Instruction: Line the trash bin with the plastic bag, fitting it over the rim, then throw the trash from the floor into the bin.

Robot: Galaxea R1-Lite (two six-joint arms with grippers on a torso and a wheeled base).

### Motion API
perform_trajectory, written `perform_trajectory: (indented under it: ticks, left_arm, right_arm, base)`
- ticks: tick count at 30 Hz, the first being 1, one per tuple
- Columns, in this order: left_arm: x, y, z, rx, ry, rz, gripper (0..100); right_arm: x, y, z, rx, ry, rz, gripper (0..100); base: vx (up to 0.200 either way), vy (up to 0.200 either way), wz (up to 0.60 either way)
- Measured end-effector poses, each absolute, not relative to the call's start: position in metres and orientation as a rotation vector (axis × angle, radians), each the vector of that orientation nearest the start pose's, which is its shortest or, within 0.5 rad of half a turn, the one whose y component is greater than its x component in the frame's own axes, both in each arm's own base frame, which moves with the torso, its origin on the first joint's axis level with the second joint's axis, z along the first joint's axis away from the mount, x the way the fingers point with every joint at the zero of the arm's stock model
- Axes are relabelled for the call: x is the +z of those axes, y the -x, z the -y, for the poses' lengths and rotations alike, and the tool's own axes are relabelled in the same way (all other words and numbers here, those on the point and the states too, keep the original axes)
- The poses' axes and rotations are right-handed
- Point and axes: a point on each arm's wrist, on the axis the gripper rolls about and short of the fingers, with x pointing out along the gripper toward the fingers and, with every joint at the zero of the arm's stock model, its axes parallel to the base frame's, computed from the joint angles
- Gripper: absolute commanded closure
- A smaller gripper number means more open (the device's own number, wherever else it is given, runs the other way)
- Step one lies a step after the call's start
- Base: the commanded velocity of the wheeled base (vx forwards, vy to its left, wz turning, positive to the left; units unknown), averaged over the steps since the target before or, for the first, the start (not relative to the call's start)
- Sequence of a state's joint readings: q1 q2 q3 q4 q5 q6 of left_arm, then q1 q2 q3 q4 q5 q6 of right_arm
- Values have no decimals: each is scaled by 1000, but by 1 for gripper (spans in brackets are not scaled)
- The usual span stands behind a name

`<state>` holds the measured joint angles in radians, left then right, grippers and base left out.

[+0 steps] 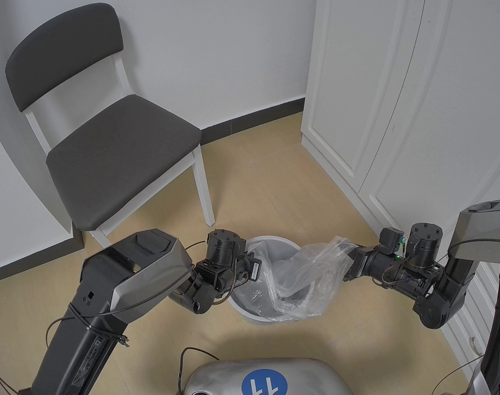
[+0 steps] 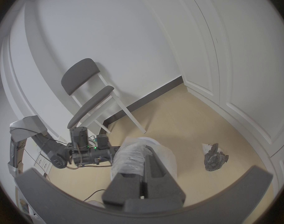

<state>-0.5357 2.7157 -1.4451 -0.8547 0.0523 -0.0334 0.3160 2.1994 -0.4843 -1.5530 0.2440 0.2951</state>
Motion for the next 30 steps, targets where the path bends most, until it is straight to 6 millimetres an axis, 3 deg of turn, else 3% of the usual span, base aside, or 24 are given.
perform_trajectory:
  ticks: [6,12,20,30]
  left_arm:
    - [-59,-439,254,-476,-88,-393,100]
    - [-64,-446,254,-479,-96,-379,100]
    - [-72,-437,241,-486,-84,-354,100]
    - [-62,-411,222,-516,-57,-299,100]
  right_arm:
    - [48,-293,-117,573,-268,-257,100]
    - [40,-283,-122,594,-238,-302,100]
    - [22,-291,-122,578,-223,-340,100]
    - [17,-301,-115,548,-234,-335,100]
  base:
    - [0,0,0]
    - [0,0,0]
    - [0,0,0]
    - [0,0,0]
